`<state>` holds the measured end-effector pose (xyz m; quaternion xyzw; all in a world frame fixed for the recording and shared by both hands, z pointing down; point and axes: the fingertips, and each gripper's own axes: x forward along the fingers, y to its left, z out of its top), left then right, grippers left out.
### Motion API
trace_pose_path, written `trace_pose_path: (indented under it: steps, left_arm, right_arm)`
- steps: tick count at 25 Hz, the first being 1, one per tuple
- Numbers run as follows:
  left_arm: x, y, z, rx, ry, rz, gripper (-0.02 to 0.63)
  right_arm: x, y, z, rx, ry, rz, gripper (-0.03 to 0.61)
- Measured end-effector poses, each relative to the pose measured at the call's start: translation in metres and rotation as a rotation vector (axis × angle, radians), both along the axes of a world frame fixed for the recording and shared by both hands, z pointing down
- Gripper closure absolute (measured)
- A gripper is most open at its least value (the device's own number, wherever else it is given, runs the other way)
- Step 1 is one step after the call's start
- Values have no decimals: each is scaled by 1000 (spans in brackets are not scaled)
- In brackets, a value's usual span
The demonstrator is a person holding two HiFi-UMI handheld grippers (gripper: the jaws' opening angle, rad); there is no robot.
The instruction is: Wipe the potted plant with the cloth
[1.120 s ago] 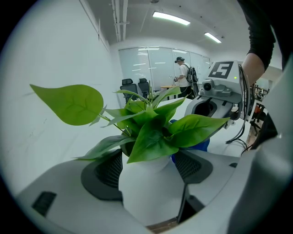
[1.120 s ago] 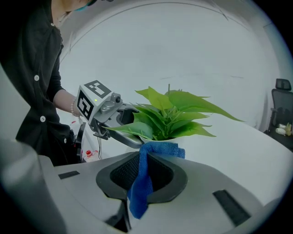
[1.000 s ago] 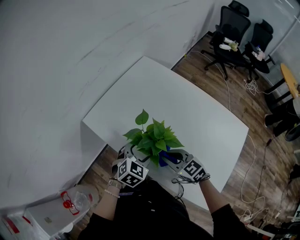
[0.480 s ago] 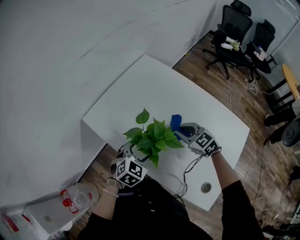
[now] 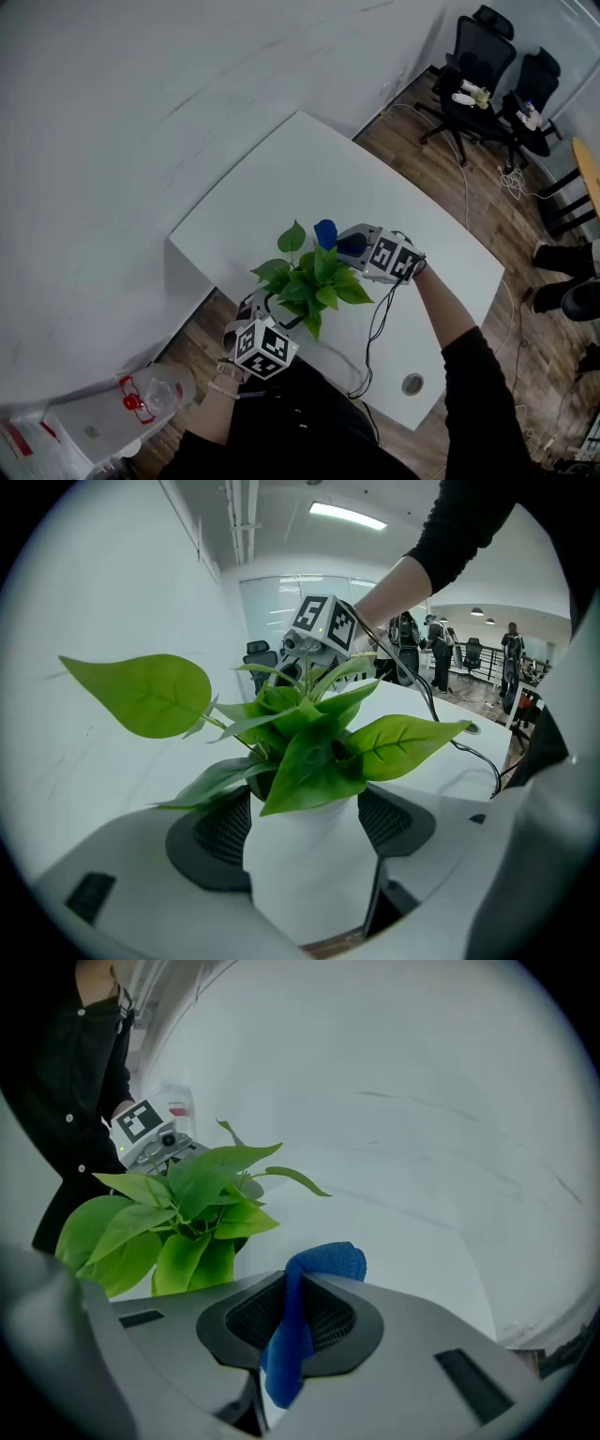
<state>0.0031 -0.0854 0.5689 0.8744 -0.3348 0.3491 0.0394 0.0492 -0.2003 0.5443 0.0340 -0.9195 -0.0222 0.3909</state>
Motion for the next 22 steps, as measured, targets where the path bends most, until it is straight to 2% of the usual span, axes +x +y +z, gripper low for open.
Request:
trace_pose_path:
  steps: [5,11,18,22]
  left_arm:
    - [1,-1,0,1,0,-2,244]
    - [1,-3,0,-1,-1,-8,244]
    - [0,-2,0,-3,1,-7,244]
    - [0,-2,0,-4,0,-6,244]
  right_arm:
    - [-19,6,10,-66,-23,-45,503]
    - [-8,17,18,-162,-33,-25,504]
    - [14,39,22,-231,-121,115,504]
    - [20,57,21,-273,-212,225,503]
